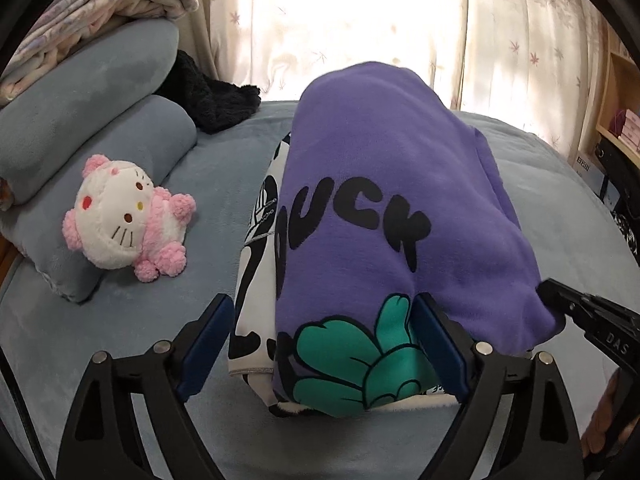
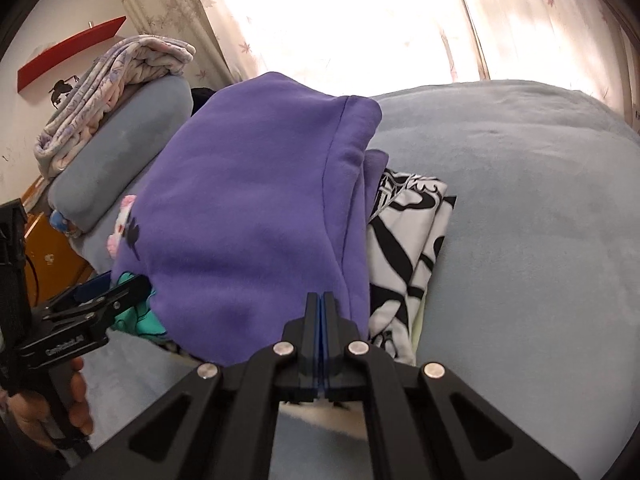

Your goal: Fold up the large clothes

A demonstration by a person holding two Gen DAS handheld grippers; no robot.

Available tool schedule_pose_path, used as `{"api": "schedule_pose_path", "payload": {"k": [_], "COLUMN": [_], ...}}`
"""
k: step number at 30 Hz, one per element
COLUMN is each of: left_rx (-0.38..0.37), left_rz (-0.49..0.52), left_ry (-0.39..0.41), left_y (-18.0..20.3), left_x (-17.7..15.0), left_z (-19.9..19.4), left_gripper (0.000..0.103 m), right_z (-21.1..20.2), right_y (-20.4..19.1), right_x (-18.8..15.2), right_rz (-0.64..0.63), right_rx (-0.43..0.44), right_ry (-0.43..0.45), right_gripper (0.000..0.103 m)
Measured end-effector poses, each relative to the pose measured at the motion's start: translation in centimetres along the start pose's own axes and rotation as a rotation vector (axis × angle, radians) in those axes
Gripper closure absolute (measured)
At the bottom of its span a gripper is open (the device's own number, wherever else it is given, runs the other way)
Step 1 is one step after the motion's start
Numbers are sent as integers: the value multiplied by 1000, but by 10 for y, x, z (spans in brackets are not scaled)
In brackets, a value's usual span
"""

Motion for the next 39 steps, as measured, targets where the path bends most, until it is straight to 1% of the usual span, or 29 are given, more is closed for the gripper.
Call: {"api": "schedule_pose_path", "payload": {"k": [1,3,5,7,11,15,17,20,24,26,27,28,29,30,31,33,35,37,39], "left_rx": [12,44,58,56,22,34,37,29,11,-4,-16,-27,-34,-42,-48,-70,-100,-125,-134], "left_rz": [3,15,19,9,-4,28,44,57,78,88,89,94,100,106,109,111,107,94,74], "left_ry": [3,0,-16,-42,-83,-86,-80,-68,-59,-58,-55,-52,-53,-50,-45,-40,-40,-45,-51], "left_y": [1,5,9,13,23,39,46,57,75,82,87,93,97,103,109,120,134,148,161], "left_x": [0,-2,-4,-7,-15,-21,-22,-26,-34,-39,-42,-46,-49,-53,-57,-66,-76,-89,-103], "left_z": [-4,-14,-23,-33,-56,-90,-108,-137,-172,-185,-193,-201,-207,-214,-221,-234,-245,-258,-271], "left_gripper": [14,14,13,13,13,13,12,11,10,10,10,10,9,9,9,7,7,7,7], "right_z": [-3,-15,-26,-39,-75,-117,-144,-180,-239,-268,-284,-299,-310,-327,-341,-363,-377,-384,-385], "right_y": [0,0,-1,-3,-9,-12,-12,-11,-7,-6,-6,-5,-5,-5,-5,-5,-2,2,8], "right_x": [-2,-7,-11,-16,-26,-33,-38,-43,-52,-56,-59,-62,-65,-69,-72,-79,-88,-100,-114], "right_rz": [-1,-4,-10,-20,-64,-69,-78,-100,-136,-153,-163,-172,-179,-191,-201,-223,-236,-241,-243], "right_rx": [0,-2,-2,-9,-22,-17,-27,-60,-111,-131,-141,-156,-164,-173,-180,-201,-213,-227,-246], "right_ry": [-3,-8,-18,-39,-49,-64,-61,-57,-52,-47,-39,-33,-28,-15,6,40,53,64,71], "right_gripper": [101,101,101,101,101,101,101,100,98,93,86,76,71,61,58,58,58,58,58]}}
Point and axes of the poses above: each gripper's, at about its wrist camera, not at the fingertips, and z roughly the way its jaws point, y to its right, x to its top, the point moved 3 cm from there along z, roughly the way its jaws point, and after that the axes turned 12 degrees about z, right-handed, at the moved point
